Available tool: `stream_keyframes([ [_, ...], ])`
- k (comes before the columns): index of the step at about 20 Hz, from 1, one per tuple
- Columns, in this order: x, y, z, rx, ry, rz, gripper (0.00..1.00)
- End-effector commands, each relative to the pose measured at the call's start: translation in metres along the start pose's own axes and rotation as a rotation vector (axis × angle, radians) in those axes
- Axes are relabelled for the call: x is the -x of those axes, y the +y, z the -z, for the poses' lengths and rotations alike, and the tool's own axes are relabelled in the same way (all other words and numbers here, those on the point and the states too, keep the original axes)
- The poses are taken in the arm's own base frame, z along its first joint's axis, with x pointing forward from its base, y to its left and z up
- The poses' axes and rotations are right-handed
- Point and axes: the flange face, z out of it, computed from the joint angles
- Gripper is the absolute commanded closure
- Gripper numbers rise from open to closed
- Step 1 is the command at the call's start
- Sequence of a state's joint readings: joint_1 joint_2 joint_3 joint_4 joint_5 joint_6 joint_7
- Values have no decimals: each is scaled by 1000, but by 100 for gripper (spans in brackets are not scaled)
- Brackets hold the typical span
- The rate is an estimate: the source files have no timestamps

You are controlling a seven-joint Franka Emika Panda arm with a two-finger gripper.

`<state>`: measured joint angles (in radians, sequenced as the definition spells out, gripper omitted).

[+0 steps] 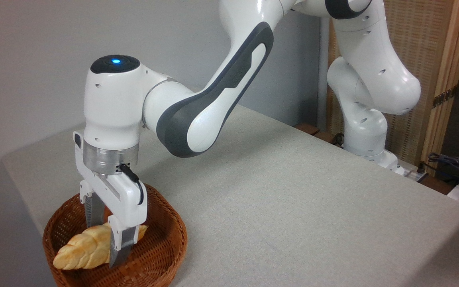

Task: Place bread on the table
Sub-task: 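Lower the open gripper onto the long braided bread in the basket, then close the gripper on the middle of the braided bread, then lift the braided bread out of the basket and carry it beside the basket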

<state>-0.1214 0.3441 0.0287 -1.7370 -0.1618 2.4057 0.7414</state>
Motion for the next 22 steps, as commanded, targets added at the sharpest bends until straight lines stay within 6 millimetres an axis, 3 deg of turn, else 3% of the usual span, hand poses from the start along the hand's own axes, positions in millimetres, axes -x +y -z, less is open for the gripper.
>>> stream_keyframes([
  [1,-3,-1,4,-7,17,-9,72],
  [7,-7,0,18,-16,32,-2,72],
  [16,-6,7,86,10,24,-6,65],
  [22,22,41,136,130,-93,-13,63],
])
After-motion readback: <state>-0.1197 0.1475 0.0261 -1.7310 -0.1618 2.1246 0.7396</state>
